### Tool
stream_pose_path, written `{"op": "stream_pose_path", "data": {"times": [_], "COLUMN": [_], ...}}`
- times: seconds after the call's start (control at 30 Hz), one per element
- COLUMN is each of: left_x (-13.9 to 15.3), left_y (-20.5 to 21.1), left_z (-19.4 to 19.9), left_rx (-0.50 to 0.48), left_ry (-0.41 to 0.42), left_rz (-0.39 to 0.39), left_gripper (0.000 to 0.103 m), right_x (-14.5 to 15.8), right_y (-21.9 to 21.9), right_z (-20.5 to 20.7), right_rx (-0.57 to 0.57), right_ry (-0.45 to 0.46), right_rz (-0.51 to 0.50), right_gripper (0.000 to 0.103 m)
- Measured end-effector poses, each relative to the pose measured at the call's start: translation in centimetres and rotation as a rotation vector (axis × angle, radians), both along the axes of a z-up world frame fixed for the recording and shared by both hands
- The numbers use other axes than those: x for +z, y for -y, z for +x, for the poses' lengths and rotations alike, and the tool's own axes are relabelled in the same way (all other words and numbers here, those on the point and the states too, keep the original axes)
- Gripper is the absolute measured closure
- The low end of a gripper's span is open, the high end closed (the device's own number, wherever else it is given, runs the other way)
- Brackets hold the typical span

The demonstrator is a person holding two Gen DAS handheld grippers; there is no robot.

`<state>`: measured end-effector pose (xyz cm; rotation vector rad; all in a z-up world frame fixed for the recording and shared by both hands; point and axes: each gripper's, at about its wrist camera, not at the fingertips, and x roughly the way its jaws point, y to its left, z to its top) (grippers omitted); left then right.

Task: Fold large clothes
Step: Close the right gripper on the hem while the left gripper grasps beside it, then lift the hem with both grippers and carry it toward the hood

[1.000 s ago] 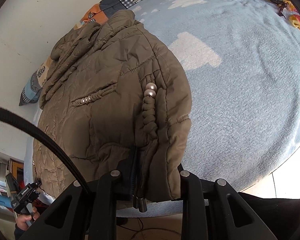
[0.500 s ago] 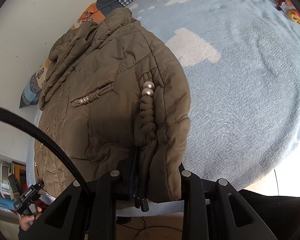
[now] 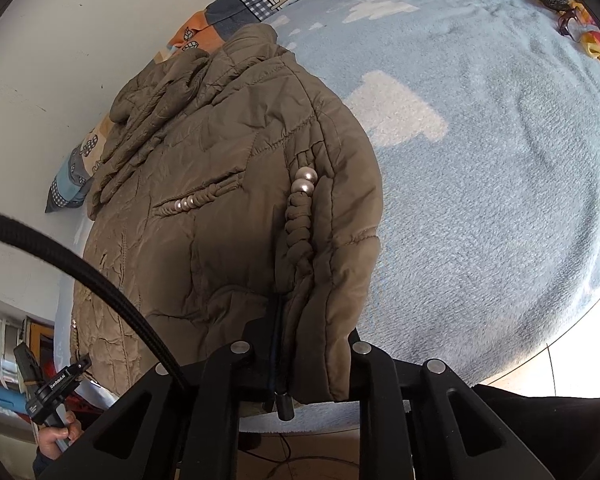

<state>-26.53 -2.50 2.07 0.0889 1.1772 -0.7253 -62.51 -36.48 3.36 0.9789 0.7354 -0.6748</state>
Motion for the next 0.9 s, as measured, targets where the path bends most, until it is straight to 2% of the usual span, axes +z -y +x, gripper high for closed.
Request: {"op": "stream_pose_path", "data": {"times": [0.17,0.4,0.5,0.57,0.7,0.77,0.9], "left_x": [0.3,0.2,0.2,0.0,-0.2,0.1,1.0], "left_y": [0.3,0.3,0.3,0.5,0.6,0.4,0.2], "left_z": [-0.5,-0.5,-0.4,-0.4,-0.2,-0.2,-0.5], "left_rx": [-0.012,-0.013,-0.013,-0.01,-0.005,-0.01,-0.013], "left_ry": [0.039,0.039,0.034,0.032,0.027,0.031,0.062], "left_rz": [0.019,0.018,0.011,0.016,0.01,-0.011,-0.035], "left_gripper": [0.074,0.073,0.073,0.069,0.068,0.075,0.082], "right_x": [0.5,0.2,0.0,-0.3,-0.4,-0.2,0.6], "right_y": [-0.3,0.0,0.1,0.2,0.2,0.1,-0.1], "right_z": [-0.2,-0.2,-0.1,0.1,0.4,0.4,-0.1], "right_rx": [-0.005,-0.014,-0.016,-0.014,-0.004,-0.002,-0.005], "right_ry": [0.019,0.015,0.012,0.003,-0.011,-0.006,0.04], "right_rz": [-0.022,0.005,0.017,0.028,0.022,0.009,-0.016], "right_gripper": [0.086,0.085,0.081,0.073,0.072,0.082,0.087]}}
